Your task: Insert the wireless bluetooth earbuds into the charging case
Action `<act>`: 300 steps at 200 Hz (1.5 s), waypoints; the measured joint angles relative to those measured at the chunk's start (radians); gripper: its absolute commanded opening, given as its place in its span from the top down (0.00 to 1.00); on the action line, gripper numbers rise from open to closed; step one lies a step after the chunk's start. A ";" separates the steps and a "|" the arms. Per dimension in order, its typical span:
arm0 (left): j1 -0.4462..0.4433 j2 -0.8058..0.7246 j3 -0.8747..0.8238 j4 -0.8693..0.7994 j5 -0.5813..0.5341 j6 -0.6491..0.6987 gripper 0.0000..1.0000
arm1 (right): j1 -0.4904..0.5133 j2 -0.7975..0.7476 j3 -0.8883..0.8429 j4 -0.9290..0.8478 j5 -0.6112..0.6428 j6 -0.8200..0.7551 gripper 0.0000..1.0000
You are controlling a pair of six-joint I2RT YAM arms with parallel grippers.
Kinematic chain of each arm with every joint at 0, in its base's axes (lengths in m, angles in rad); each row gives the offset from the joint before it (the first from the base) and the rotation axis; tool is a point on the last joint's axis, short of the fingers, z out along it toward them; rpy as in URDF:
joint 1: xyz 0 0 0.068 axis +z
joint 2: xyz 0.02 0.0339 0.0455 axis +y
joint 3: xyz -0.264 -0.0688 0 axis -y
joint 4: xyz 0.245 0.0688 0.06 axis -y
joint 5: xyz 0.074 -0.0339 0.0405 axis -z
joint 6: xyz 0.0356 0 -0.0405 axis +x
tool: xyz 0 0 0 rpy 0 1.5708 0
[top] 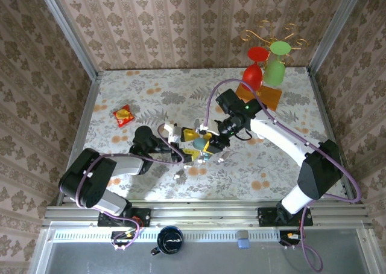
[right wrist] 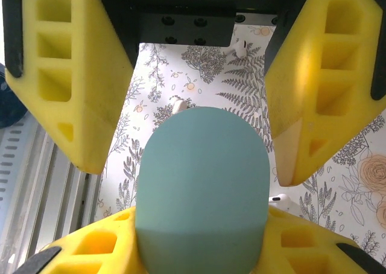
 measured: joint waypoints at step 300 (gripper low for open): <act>-0.001 0.025 0.002 0.006 0.000 0.001 0.43 | 0.007 0.000 0.000 0.034 -0.015 0.035 0.88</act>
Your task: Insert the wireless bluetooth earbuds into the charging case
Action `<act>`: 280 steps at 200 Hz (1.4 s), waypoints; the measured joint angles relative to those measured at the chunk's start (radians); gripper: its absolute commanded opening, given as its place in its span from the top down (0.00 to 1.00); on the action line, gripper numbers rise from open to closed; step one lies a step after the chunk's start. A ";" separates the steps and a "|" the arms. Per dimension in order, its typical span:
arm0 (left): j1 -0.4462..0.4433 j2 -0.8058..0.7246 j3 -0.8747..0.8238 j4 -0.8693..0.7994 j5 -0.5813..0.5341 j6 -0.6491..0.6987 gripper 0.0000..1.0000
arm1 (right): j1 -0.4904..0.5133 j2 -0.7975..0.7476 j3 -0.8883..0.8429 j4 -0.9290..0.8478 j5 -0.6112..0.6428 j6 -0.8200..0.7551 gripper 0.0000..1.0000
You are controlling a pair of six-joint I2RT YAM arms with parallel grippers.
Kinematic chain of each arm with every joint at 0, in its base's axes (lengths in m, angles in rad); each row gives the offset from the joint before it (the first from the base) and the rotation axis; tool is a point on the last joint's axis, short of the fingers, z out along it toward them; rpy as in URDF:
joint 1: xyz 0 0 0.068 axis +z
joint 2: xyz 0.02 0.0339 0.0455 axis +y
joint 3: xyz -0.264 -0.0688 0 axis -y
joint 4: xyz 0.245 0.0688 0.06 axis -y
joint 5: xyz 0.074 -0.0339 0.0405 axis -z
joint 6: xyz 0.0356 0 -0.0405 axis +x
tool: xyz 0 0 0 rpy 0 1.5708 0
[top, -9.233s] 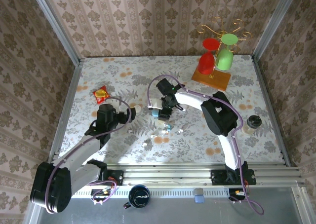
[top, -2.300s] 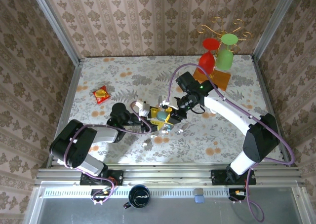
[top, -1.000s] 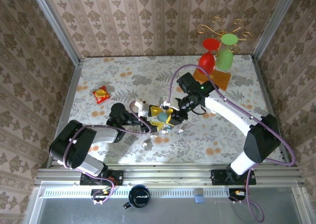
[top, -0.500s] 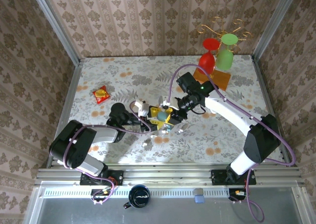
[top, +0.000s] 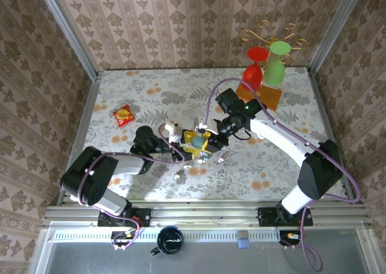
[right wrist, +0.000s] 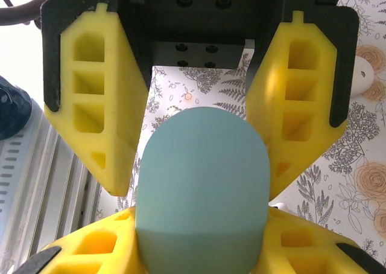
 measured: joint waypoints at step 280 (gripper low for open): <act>0.004 0.011 0.000 0.018 -0.026 -0.003 0.66 | 0.000 -0.014 -0.017 0.039 0.005 0.025 0.87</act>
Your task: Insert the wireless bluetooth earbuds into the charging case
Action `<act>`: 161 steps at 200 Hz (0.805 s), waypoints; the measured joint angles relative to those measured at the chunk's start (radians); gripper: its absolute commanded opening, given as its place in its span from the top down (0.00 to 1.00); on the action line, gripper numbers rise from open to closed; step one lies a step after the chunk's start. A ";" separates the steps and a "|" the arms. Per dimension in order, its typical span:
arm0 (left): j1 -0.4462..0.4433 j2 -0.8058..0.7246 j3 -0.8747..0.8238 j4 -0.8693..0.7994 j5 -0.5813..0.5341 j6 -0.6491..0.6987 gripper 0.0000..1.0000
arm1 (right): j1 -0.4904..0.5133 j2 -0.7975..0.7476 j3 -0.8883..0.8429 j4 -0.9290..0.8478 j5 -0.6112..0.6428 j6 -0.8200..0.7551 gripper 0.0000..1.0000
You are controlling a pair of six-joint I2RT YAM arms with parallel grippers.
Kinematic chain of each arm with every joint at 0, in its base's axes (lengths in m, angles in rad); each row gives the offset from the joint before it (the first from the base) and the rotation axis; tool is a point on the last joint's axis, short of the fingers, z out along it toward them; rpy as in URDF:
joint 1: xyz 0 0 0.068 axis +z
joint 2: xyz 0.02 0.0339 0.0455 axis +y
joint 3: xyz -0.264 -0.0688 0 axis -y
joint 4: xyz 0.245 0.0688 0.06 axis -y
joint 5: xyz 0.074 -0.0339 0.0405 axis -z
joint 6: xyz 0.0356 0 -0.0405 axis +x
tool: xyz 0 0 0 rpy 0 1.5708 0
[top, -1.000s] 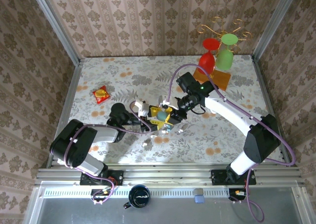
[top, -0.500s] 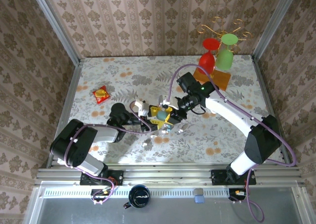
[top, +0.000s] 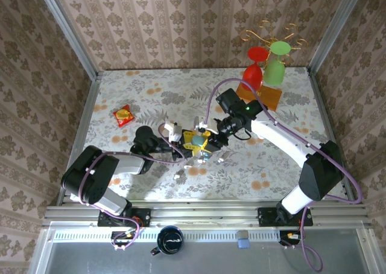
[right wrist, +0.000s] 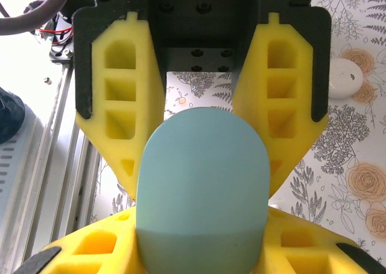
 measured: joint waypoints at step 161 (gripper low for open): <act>0.004 -0.029 -0.002 -0.008 -0.011 0.000 0.71 | -0.018 -0.088 -0.090 0.194 0.045 0.152 0.19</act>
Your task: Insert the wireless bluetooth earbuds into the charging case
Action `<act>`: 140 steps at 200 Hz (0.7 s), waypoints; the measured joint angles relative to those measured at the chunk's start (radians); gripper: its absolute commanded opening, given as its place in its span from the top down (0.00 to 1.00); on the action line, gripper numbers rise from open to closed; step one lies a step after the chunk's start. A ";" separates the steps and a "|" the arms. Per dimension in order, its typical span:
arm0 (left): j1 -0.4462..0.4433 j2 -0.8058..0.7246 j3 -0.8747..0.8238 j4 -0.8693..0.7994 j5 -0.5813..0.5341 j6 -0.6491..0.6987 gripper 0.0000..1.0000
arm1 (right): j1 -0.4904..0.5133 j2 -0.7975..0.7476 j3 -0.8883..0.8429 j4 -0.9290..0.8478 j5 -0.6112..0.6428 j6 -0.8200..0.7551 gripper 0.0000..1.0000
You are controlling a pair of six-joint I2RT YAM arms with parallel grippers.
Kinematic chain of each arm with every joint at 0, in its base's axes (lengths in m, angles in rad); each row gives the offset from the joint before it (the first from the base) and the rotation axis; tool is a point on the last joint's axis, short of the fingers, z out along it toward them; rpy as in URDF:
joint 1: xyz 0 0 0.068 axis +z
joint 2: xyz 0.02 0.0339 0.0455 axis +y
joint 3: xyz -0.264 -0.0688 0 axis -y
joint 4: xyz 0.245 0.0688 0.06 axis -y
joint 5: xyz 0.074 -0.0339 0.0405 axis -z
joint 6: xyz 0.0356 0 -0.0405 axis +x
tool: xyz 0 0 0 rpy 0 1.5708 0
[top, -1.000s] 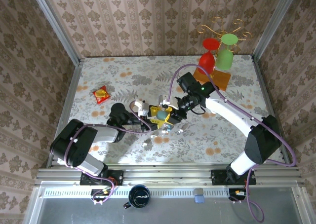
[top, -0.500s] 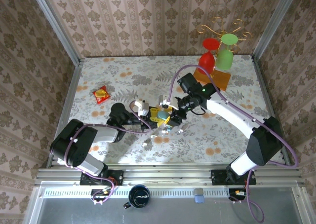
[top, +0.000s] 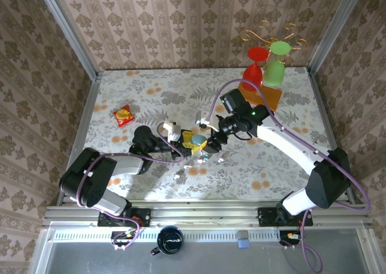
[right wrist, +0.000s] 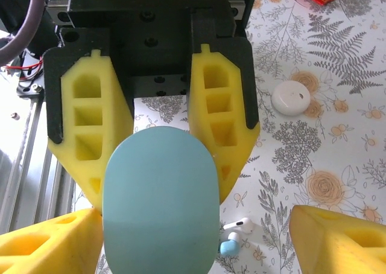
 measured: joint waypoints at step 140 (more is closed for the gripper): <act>0.007 -0.011 -0.007 0.000 0.010 0.002 0.71 | -0.066 -0.074 -0.039 0.150 0.034 0.115 0.19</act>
